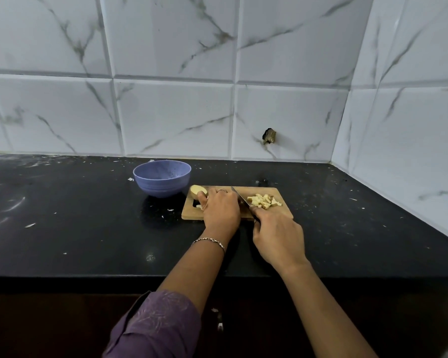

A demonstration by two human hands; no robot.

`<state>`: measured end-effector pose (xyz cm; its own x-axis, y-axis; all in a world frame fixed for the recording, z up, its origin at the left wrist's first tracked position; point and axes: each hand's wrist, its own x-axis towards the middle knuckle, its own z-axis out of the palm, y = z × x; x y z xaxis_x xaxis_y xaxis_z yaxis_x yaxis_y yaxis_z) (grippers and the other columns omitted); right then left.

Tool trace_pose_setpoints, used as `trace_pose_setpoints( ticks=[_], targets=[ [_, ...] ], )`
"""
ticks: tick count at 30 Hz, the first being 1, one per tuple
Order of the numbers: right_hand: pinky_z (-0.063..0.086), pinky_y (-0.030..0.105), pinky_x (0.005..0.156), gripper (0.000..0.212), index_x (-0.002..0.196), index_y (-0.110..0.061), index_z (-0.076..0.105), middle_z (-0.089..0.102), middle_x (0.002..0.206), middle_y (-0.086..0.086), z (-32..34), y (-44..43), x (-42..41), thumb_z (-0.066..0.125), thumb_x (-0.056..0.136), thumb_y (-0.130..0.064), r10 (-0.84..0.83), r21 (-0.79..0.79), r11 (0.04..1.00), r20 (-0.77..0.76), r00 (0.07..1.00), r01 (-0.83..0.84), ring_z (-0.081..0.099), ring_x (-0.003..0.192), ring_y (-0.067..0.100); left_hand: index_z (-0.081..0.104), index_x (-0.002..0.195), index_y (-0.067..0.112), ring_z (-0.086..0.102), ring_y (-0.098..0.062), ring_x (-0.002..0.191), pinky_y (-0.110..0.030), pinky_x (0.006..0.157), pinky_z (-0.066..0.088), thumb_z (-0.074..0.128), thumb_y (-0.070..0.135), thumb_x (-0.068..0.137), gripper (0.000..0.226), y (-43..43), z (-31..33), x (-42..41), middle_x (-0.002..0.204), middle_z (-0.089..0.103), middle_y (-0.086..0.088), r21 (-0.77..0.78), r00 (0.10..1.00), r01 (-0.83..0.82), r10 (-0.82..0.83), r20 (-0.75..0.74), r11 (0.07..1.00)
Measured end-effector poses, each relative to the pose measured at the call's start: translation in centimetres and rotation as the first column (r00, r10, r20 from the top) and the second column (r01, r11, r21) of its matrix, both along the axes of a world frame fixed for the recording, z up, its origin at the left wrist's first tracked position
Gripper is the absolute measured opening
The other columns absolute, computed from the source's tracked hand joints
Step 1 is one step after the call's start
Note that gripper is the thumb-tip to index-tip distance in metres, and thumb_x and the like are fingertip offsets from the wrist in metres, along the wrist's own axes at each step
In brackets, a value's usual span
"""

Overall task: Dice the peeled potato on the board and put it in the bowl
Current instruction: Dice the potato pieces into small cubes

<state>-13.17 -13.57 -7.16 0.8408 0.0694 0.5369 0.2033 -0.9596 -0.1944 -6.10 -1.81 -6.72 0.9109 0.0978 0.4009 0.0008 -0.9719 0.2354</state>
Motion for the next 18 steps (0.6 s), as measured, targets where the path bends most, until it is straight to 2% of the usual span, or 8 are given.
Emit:
trace_pose_setpoints(
  ticks=[5, 13, 18],
  targets=[
    [0.052, 0.032, 0.065, 0.03, 0.121, -0.033, 0.061, 0.068, 0.092, -0.007, -0.11, 0.09, 0.06, 0.052, 0.095, -0.021, -0.014, -0.024, 1.0, 0.0, 1.0, 0.014, 0.065, 0.082, 0.017, 0.067, 0.116, 0.024, 0.043, -0.025, 0.125, -0.052, 0.109, 0.019, 0.041, 0.009, 0.096, 0.036, 0.01, -0.08, -0.08, 0.118, 0.064, -0.002, 0.005, 1.0, -0.004, 0.004, 0.004, 1.0],
    [0.055, 0.033, 0.067, 0.043, 0.13, -0.036, 0.058, 0.069, 0.096, -0.01, -0.45, 0.03, -0.01, 0.056, 0.093, -0.014, -0.01, -0.032, 0.999, 0.027, 1.0, 0.011, 0.065, 0.085, 0.015, 0.071, 0.107, 0.027, 0.048, -0.022, 0.118, -0.048, 0.104, 0.018, 0.053, 0.021, 0.095, 0.022, 0.36, -0.23, -0.11, 0.106, 0.069, 0.002, -0.015, 0.997, -0.041, 0.042, 0.06, 0.999],
    [0.053, 0.032, 0.07, 0.038, 0.136, -0.033, 0.056, 0.068, 0.096, -0.008, -0.36, 0.03, -0.24, 0.052, 0.099, -0.024, -0.034, 0.068, 0.997, 0.055, 0.998, 0.03, 0.064, 0.085, 0.014, 0.071, 0.107, 0.024, 0.05, -0.021, 0.117, -0.05, 0.106, 0.024, 0.051, 0.033, 0.096, 0.024, 0.56, -0.1, -0.52, 0.112, 0.066, 0.002, 0.003, 0.994, -0.08, 0.08, 0.071, 0.997]
  ],
)
